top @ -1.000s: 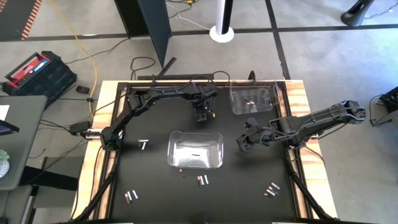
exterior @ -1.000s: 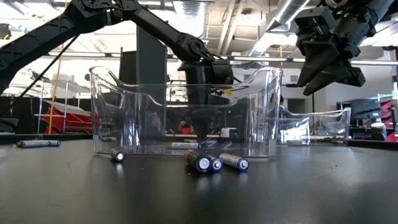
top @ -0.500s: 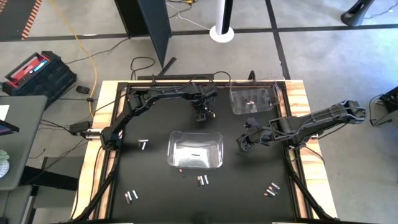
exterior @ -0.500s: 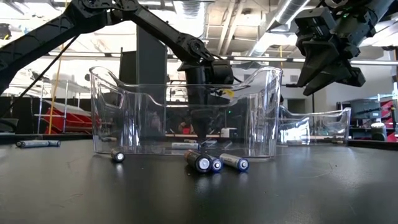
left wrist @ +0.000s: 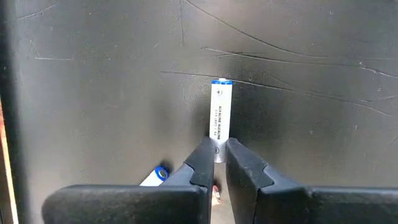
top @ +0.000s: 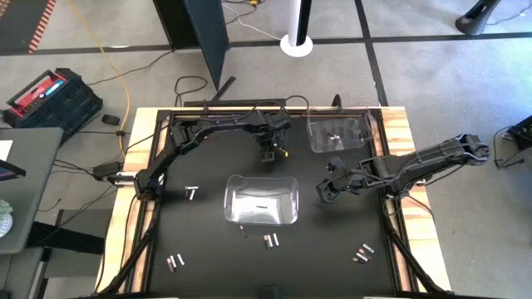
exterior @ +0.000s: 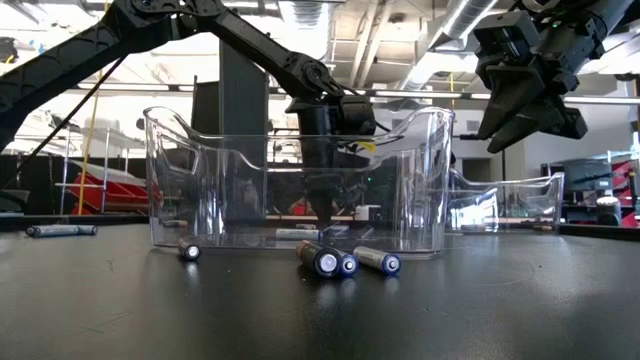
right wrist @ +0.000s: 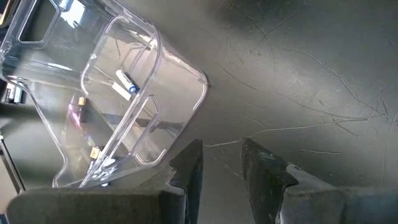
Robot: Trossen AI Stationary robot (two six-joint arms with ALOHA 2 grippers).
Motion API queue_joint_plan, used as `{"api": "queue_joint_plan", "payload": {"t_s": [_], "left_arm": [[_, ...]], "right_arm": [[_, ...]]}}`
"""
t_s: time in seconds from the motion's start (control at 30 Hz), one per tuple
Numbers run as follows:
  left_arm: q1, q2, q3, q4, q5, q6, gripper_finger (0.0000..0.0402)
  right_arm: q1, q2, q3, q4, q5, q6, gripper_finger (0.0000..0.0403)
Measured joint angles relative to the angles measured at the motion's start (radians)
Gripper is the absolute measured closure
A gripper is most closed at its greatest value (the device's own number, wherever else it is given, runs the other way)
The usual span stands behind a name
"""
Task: Sort batteries
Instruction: Put the white battery into the left transparent bin
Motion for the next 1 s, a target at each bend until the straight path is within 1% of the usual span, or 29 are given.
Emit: {"api": "queue_joint_plan", "payload": {"t_s": [0.53, 0.83, 1.0], "left_arm": [[0.000, -0.003, 0.005, -0.039, 0.003, -0.010, 0.0376], [-0.001, -0.006, 0.105, -0.074, 0.008, -0.009, 0.0376], [-0.013, -0.006, 0.141, -0.121, 0.030, -0.011, 0.0376]], "right_arm": [[0.000, 0.000, 0.000, 0.000, 0.000, 0.000, 0.0275], [0.000, 0.000, 0.000, -0.002, 0.000, 0.000, 0.0275], [0.000, 0.000, 0.000, -0.002, 0.001, -0.001, 0.0275]]}}
